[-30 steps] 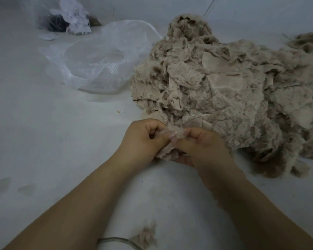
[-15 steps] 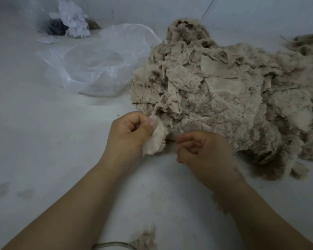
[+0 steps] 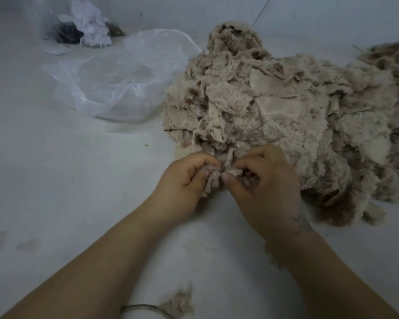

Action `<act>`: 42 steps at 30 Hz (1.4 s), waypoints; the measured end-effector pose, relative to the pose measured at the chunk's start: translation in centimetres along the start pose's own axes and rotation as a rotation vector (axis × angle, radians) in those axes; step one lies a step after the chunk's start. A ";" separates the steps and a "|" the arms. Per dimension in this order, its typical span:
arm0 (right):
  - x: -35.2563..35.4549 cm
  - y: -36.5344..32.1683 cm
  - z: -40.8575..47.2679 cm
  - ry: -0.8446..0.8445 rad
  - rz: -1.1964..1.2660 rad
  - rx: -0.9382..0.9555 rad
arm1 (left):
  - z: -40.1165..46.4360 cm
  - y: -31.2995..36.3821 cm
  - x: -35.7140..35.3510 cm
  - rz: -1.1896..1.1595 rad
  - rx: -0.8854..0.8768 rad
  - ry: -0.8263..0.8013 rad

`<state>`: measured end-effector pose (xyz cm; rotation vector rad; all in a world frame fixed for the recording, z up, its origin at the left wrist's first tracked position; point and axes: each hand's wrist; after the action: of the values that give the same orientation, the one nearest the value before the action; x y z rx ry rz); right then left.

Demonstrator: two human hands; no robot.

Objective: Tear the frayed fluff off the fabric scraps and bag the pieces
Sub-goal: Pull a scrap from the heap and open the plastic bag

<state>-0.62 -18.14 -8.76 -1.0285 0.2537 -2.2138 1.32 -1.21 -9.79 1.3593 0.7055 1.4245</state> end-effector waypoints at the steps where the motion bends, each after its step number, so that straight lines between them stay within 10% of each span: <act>1: -0.1 0.0 0.0 0.002 0.028 0.003 | -0.1 0.1 -0.2 -0.010 0.018 0.003; 16: 1.2 0.1 0.2 -0.236 0.603 -0.402 | 1.9 3.4 -1.5 -0.069 0.417 -0.141; 23: 1.3 0.8 0.4 -0.371 0.195 -0.118 | 1.6 2.6 -0.1 -0.073 0.450 -0.262; 42: -0.6 2.2 0.2 -0.226 0.071 -0.261 | -0.5 1.1 0.2 -0.204 0.352 -0.088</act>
<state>0.93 -19.40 -9.99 -1.3772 0.4783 -2.0144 0.58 -1.30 -8.79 1.5572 1.0405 1.1057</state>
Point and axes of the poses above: each hand's wrist, its own z-axis towards the middle knuckle, its own x-axis out of the back of the hand, y = z × x, and after that the axes turned 7 degrees about x, right-handed
